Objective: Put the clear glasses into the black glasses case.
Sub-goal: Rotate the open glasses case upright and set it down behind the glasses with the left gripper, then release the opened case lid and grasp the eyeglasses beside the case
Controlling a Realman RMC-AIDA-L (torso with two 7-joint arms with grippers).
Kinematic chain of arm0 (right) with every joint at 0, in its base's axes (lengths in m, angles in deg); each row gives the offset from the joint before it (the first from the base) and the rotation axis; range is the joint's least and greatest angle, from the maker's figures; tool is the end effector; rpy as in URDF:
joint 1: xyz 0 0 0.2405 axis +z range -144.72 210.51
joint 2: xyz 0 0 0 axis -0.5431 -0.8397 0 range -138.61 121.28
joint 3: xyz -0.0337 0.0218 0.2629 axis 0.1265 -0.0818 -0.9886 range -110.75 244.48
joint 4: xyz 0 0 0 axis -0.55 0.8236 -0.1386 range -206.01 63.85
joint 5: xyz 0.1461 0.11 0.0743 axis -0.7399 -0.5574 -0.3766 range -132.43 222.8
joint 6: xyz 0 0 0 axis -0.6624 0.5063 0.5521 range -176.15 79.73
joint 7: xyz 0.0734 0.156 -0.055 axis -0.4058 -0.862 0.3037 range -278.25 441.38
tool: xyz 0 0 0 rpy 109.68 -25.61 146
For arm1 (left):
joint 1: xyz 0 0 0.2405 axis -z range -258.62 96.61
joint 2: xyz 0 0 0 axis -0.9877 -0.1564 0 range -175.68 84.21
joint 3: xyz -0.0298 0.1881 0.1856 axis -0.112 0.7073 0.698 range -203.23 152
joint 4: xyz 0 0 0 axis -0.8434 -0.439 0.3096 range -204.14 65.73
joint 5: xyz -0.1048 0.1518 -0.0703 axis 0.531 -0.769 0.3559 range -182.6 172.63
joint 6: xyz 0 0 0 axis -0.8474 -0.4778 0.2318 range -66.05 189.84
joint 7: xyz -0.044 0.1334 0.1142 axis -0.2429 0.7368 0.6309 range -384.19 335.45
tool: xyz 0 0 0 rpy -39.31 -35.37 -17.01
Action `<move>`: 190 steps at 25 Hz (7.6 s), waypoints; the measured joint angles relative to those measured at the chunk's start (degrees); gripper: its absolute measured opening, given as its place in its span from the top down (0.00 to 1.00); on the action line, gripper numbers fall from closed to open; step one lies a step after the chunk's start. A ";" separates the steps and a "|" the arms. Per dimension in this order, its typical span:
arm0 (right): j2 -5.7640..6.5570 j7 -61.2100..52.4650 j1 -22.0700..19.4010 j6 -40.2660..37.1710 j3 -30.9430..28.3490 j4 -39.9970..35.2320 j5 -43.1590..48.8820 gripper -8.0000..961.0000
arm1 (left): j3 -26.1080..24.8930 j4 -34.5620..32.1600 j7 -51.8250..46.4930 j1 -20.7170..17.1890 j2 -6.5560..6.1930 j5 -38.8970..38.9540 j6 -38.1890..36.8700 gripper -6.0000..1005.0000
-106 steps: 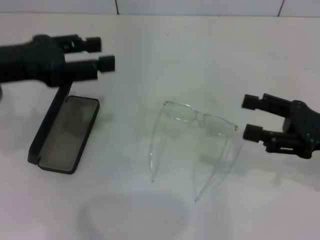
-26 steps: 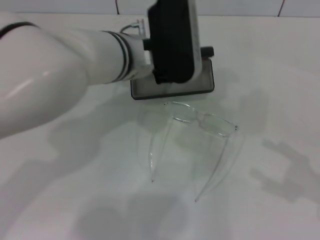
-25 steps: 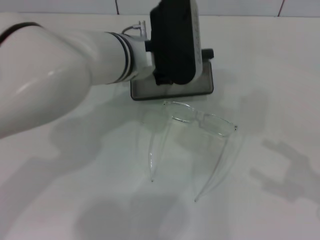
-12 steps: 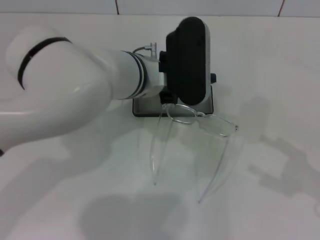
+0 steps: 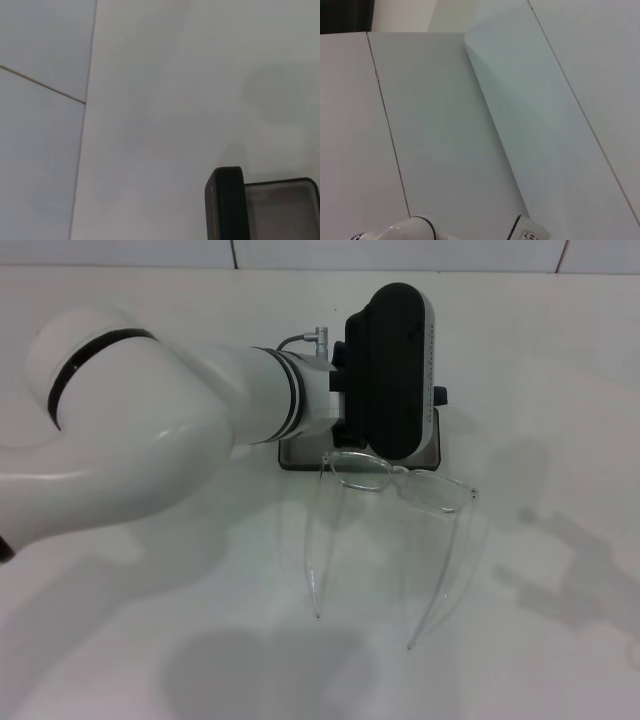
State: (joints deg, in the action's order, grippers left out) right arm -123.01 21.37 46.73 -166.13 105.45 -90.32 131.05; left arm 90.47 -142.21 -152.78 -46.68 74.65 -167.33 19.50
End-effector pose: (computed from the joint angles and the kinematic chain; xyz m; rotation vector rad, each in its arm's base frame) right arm 0.2643 0.2243 0.0322 -2.3126 0.4723 1.5144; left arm -0.1379 0.3818 -0.1352 -2.4621 0.5243 0.4645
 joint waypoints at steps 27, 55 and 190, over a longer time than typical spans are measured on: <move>0.71 -24.41 13.52 17.34 1.25 -16.36 18.37 0.21 | -15.60 -27.19 0.68 -10.02 -0.59 25.52 -3.38 0.50; -1.65 -66.35 50.98 31.83 29.43 -22.07 56.41 0.24 | -41.86 -7.52 38.50 -20.82 -0.56 87.85 -40.98 0.81; -1.84 -43.25 53.32 31.84 73.78 -48.43 45.78 0.51 | -85.90 28.09 50.15 -19.08 -3.59 84.69 -58.47 0.87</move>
State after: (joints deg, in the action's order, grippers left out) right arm -124.85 -21.88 100.05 -134.29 179.23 -138.76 176.84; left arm 4.57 -114.12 -102.63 -65.77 71.06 -82.64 -38.97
